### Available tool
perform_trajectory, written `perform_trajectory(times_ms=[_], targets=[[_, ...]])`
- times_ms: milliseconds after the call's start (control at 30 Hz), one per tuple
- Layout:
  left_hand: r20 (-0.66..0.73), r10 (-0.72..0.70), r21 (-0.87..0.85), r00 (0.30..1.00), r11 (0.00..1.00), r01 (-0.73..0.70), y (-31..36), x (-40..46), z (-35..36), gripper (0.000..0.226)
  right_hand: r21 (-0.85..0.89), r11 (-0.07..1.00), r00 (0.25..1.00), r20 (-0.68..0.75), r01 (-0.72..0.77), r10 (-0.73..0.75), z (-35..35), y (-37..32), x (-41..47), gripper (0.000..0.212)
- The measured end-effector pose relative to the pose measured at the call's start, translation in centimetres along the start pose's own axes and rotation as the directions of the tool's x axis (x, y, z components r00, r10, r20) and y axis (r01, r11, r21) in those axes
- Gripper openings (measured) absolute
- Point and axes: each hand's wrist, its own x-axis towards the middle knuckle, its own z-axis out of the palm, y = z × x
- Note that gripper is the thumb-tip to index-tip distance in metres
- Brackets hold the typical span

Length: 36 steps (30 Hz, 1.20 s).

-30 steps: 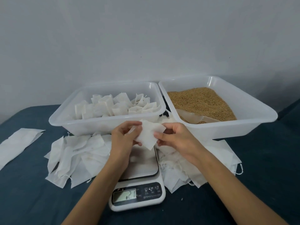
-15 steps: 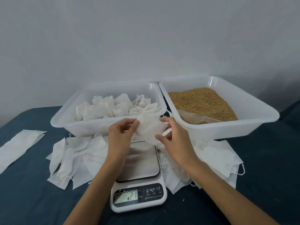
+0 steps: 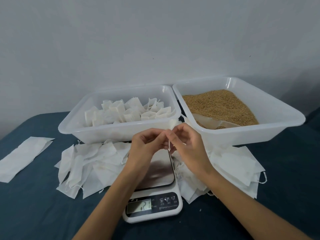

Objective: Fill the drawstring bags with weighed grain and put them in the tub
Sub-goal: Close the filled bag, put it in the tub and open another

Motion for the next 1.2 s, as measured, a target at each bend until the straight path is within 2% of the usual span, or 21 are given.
perform_trajectory(times_ms=[100, 167, 333, 467, 600, 733, 867, 933, 1033, 1200], targets=[[0.012, 0.021, 0.026, 1.000, 0.999, -0.022, -0.3, 0.0, 0.3, 0.009, -0.072, 0.997, 1.000, -0.024, 0.019, -0.021, -0.4, 0.3, 0.3, 0.018], [-0.001, 0.006, 0.016, 1.000, 1.000, -0.006, -0.4, 0.1, 0.6, 0.010, -0.041, 0.999, 1.000, -0.005, 0.008, -0.009, -0.6, 0.4, 0.5, 0.012], [0.005, -0.061, 0.051, 0.998, 0.997, 0.061, -0.4, 0.1, 0.7, 0.026, 0.163, 0.983, 0.992, 0.103, -0.089, 0.073, -0.4, -0.2, 0.5, 0.023], [0.076, -0.084, -0.022, 0.994, 0.996, 0.086, 0.1, 0.0, 0.5, 0.032, 0.448, 0.859, 0.968, 0.156, -0.249, 0.198, -0.7, -0.8, 0.8, 0.027], [0.095, -0.083, -0.092, 0.992, 0.992, 0.091, 0.5, 0.0, 0.7, 0.026, 0.509, 0.806, 0.953, 0.186, -0.302, 0.240, -0.7, -0.9, 1.0, 0.024], [0.055, -0.083, -0.117, 0.995, 0.989, 0.089, 0.5, -0.1, 0.9, 0.019, 0.453, 0.851, 0.962, 0.182, -0.265, 0.202, -0.9, -0.8, 1.0, 0.025], [0.070, -0.093, -0.079, 0.993, 0.992, 0.099, 0.7, -0.2, 0.8, 0.027, 0.335, 0.924, 0.971, 0.205, -0.185, 0.121, -0.8, -0.7, 0.7, 0.025], [0.060, -0.102, -0.090, 0.993, 0.990, 0.107, 0.7, -0.1, 0.6, 0.018, 0.286, 0.946, 0.973, 0.214, -0.153, 0.093, -0.6, -0.7, 0.6, 0.023], [0.040, -0.112, -0.093, 0.993, 0.989, 0.115, 0.6, 0.1, 0.3, 0.018, 0.245, 0.961, 0.970, 0.231, -0.131, 0.074, -0.5, -0.7, 0.6, 0.018], [0.068, -0.096, -0.048, 0.993, 0.994, 0.100, 0.5, 0.0, 0.3, 0.025, 0.255, 0.957, 0.969, 0.235, -0.140, 0.079, -0.4, -1.1, 0.6, 0.027]])
